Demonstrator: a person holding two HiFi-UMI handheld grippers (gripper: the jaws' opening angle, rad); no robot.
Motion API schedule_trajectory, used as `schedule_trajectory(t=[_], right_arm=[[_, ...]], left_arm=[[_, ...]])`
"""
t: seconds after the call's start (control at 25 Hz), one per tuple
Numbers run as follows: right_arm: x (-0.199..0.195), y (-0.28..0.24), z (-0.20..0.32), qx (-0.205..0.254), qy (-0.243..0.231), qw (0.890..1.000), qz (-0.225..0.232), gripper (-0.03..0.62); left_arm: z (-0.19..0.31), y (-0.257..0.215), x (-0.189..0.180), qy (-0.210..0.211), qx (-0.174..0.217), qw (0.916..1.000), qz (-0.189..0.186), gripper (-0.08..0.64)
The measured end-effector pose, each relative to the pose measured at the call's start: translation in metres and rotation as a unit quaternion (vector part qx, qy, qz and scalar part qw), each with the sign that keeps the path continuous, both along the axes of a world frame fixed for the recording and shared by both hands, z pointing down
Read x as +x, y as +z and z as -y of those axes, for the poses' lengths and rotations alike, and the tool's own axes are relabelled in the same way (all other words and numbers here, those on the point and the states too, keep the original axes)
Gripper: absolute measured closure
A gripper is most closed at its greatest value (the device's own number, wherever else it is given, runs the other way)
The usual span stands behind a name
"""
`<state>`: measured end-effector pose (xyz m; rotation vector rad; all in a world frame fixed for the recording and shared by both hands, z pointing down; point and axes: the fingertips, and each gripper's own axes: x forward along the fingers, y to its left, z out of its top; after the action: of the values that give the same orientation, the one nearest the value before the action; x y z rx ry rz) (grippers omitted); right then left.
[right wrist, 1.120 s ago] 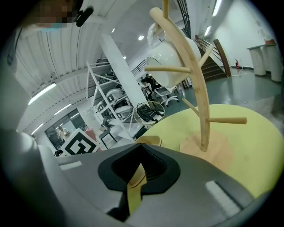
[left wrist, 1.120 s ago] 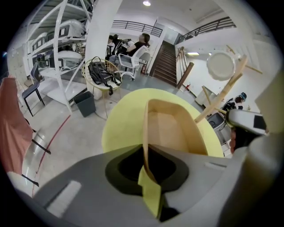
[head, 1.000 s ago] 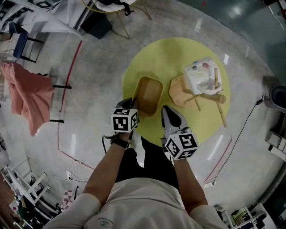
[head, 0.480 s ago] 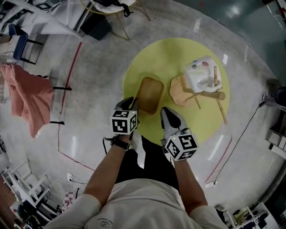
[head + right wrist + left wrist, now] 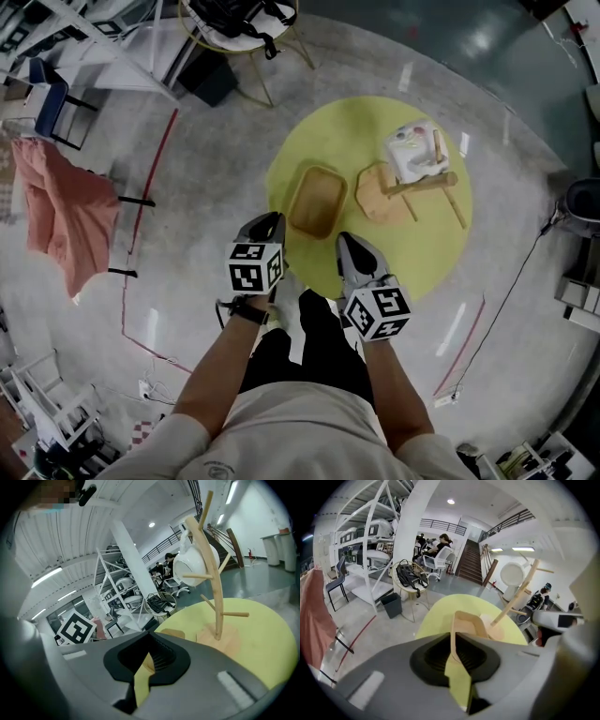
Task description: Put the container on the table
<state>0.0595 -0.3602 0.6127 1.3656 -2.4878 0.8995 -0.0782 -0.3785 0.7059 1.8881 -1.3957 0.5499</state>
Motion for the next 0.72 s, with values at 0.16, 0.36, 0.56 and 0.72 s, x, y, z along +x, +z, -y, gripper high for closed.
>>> schedule_trajectory(t=[0.16, 0.36, 0.56, 0.72], right_arm=[[-0.008, -0.023, -0.013, 0.015, 0.003, 1.0, -0.004, 0.581], [-0.019, -0.051, -0.024, 0.033, 0.008, 0.999, -0.008, 0.581], [-0.03, -0.077, -0.039, 0.053, 0.014, 0.998, -0.01, 0.581], [-0.039, -0.101, -0.05, 0.073, 0.019, 0.997, -0.014, 0.581]], left_arm=[[-0.016, -0.032, -0.001, 0.009, 0.023, 0.9996, -0.014, 0.526], [-0.03, -0.069, -0.006, 0.021, 0.053, 0.998, -0.028, 0.554], [-0.045, -0.108, -0.011, 0.039, 0.09, 0.9946, -0.035, 0.554], [-0.06, -0.145, -0.015, 0.056, 0.123, 0.99, -0.038, 0.554]])
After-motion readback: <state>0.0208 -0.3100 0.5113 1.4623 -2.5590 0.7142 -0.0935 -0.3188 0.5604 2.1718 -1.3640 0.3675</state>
